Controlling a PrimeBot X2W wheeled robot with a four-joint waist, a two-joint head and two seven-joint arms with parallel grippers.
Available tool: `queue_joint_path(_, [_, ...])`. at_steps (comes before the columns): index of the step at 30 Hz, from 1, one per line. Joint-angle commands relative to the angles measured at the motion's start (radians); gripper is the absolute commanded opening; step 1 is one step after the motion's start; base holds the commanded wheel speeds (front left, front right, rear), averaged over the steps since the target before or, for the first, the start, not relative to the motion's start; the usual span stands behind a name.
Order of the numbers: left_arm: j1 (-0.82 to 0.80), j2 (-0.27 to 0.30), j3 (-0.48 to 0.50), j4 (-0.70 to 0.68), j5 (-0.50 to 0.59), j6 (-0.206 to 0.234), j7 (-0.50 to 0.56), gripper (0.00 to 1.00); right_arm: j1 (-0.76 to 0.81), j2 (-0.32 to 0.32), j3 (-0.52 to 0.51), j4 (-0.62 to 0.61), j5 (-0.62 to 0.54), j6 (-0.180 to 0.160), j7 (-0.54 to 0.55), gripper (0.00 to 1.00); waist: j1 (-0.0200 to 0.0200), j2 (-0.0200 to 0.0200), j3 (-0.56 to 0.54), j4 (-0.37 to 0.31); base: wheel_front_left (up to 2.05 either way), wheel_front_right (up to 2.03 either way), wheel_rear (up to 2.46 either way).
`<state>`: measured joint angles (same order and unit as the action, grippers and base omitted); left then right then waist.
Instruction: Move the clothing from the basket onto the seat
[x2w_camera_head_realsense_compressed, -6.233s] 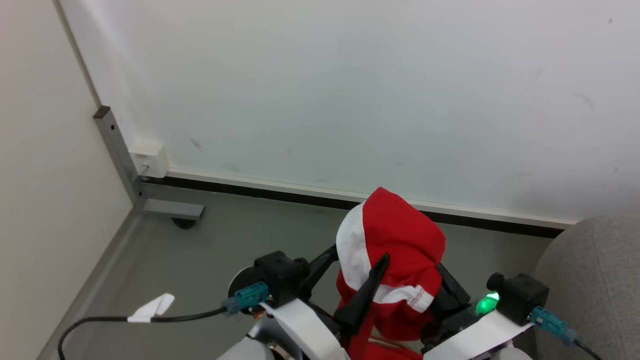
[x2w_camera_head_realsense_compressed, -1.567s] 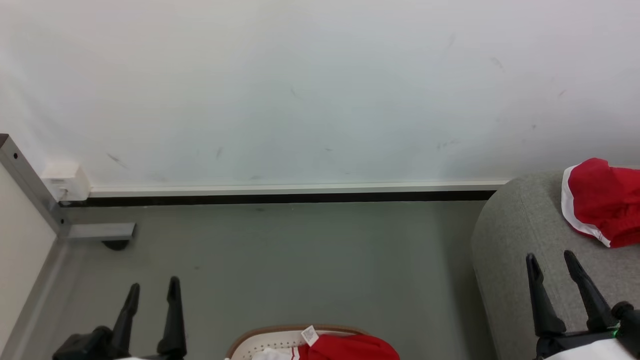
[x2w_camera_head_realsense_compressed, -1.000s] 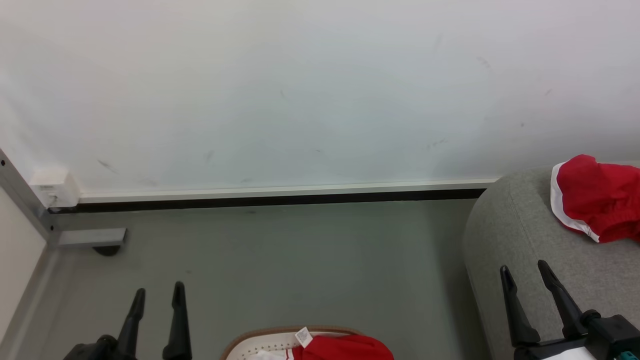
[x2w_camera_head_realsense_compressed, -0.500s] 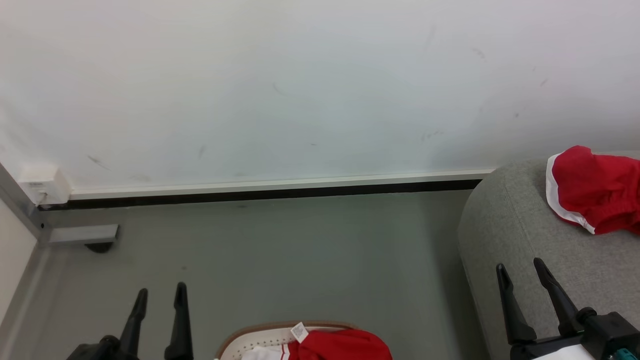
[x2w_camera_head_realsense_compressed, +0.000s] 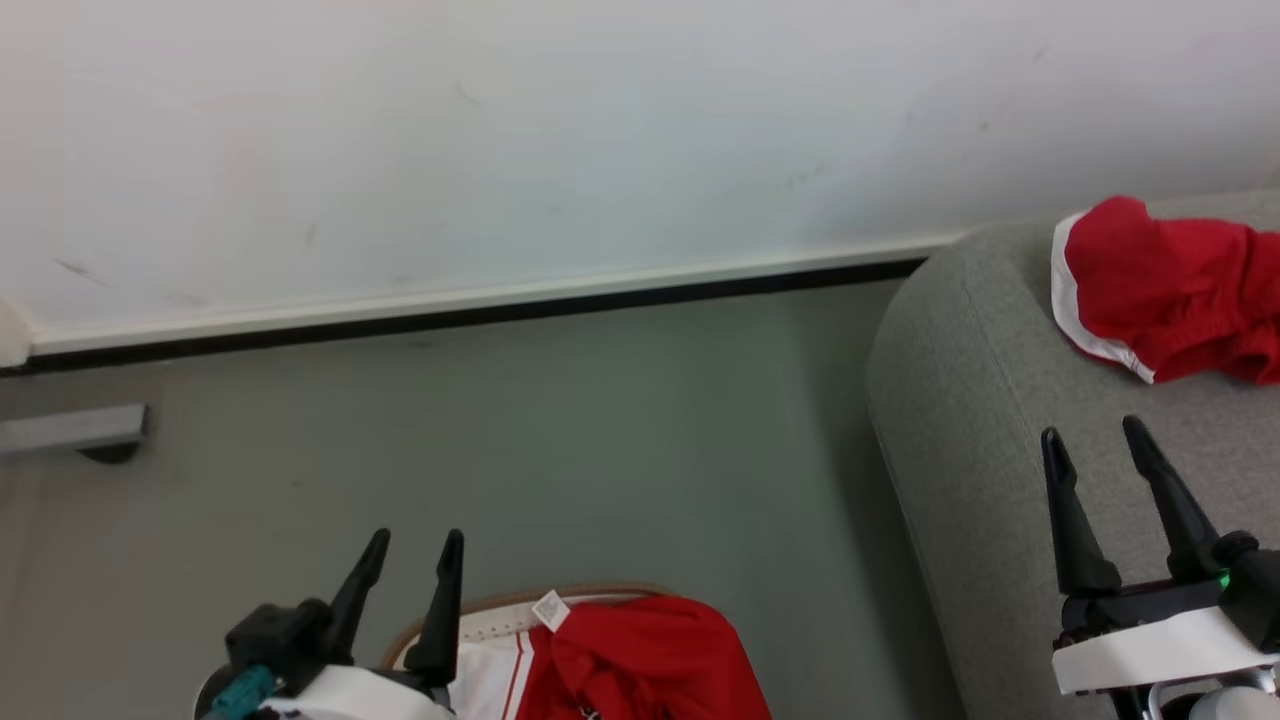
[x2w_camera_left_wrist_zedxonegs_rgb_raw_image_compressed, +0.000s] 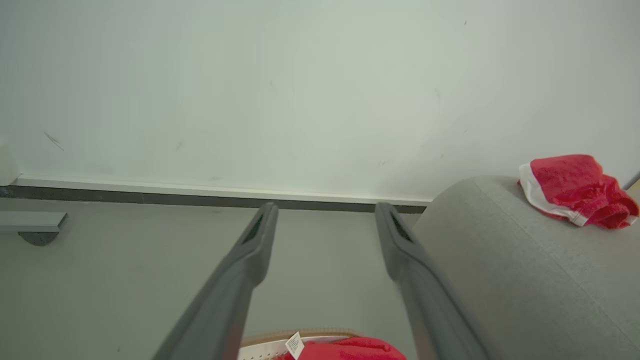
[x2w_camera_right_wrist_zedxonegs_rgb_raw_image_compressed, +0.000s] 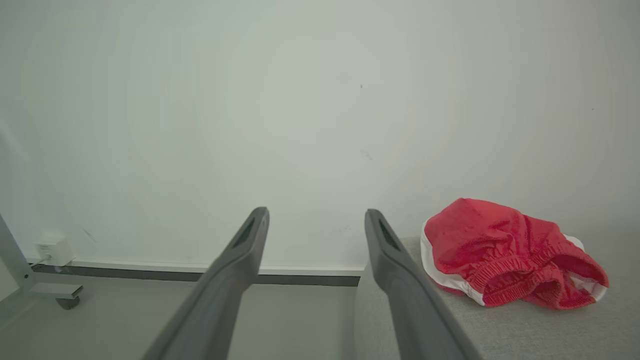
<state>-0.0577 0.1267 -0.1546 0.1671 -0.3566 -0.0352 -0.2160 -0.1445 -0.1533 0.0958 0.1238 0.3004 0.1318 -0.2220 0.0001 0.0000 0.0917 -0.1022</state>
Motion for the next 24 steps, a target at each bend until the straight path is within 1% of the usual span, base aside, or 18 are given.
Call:
queue_joint_path(1, [-0.048,0.030,-0.018,0.034,0.037,-0.011,0.014,1.00,-0.033,-0.007,-0.011,-0.013,-0.001,-0.002,-0.006,1.00,-0.0001,0.0000,0.102,-0.049,0.00,0.00,0.00])
queue_joint_path(4, [-0.115,0.035,-0.046,0.108,0.040,-0.036,0.039,1.00,-0.067,-0.014,-0.032,-0.019,-0.001,-0.002,-0.013,1.00,-0.0001,0.0000,0.166,-0.069,0.00,0.00,0.00])
queue_joint_path(6, [-0.161,0.044,-0.061,0.163,0.046,-0.047,0.048,1.00,-0.089,-0.008,-0.042,-0.023,0.003,-0.002,-0.018,1.00,-0.0001,0.0000,0.208,-0.084,0.00,0.00,0.00])
queue_joint_path(11, [-0.251,0.040,-0.094,0.327,0.023,-0.074,0.071,1.00,-0.129,0.007,-0.060,-0.031,0.004,-0.002,-0.032,1.00,-0.0001,0.0000,0.293,-0.116,0.00,0.00,0.00])
queue_joint_path(12, [-0.270,0.040,-0.100,0.360,0.016,-0.077,0.079,1.00,-0.137,0.008,-0.061,-0.035,0.004,-0.002,-0.035,1.00,-0.0001,0.0000,0.311,-0.122,0.00,0.00,0.00])
queue_joint_path(13, [-0.270,0.040,-0.100,0.360,0.016,-0.077,0.079,1.00,-0.137,0.008,-0.061,-0.035,0.004,-0.002,-0.035,1.00,-0.0001,0.0000,0.311,-0.122,0.00,0.00,0.00])
queue_joint_path(15, [-0.302,0.039,-0.117,0.432,0.009,-0.083,0.104,1.00,-0.150,0.010,-0.068,-0.038,0.002,-0.002,-0.035,1.00,-0.0001,0.0000,0.340,-0.131,0.00,0.00,0.00])
queue_joint_path(18, [-0.356,0.055,-0.154,0.533,0.022,-0.088,0.140,1.00,-0.172,0.016,-0.072,-0.048,0.004,-0.002,-0.041,1.00,-0.0001,0.0000,0.392,-0.147,0.00,0.00,0.00])
queue_joint_path(24, [-0.465,0.067,-0.187,0.698,-0.012,-0.094,0.181,1.00,-0.218,0.036,-0.060,-0.051,0.008,-0.002,-0.043,1.00,-0.0001,0.0000,0.499,-0.183,0.00,0.00,0.00])
